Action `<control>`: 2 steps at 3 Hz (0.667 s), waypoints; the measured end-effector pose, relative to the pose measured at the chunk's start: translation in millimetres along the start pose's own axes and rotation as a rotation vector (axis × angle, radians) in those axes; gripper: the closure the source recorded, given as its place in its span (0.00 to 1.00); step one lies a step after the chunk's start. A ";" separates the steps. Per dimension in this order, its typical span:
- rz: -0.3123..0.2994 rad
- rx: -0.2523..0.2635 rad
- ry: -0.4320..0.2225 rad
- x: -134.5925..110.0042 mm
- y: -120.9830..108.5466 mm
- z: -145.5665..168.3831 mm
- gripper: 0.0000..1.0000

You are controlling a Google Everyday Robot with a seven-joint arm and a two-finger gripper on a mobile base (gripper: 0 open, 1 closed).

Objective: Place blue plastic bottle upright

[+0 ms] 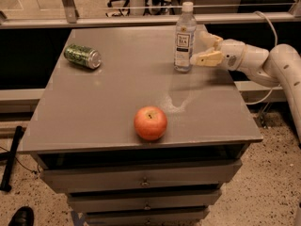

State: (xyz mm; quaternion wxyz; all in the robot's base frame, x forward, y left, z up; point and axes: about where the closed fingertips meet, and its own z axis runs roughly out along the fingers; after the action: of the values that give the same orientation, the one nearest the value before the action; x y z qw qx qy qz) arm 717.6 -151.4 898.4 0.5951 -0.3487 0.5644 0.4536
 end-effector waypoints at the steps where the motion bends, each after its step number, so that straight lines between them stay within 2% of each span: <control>1: -0.007 0.007 0.016 1.0 -1.2 -4.6 0.00; 2: -0.032 0.016 0.056 0.7 -4.4 -14.8 0.00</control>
Offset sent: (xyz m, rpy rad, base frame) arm -0.0019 -0.0384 -0.0049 -0.1274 -0.0172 -0.0363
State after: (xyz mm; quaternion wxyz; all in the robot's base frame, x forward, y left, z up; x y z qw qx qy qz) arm 716.3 -166.5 895.5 0.5889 -0.3656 0.5789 0.4295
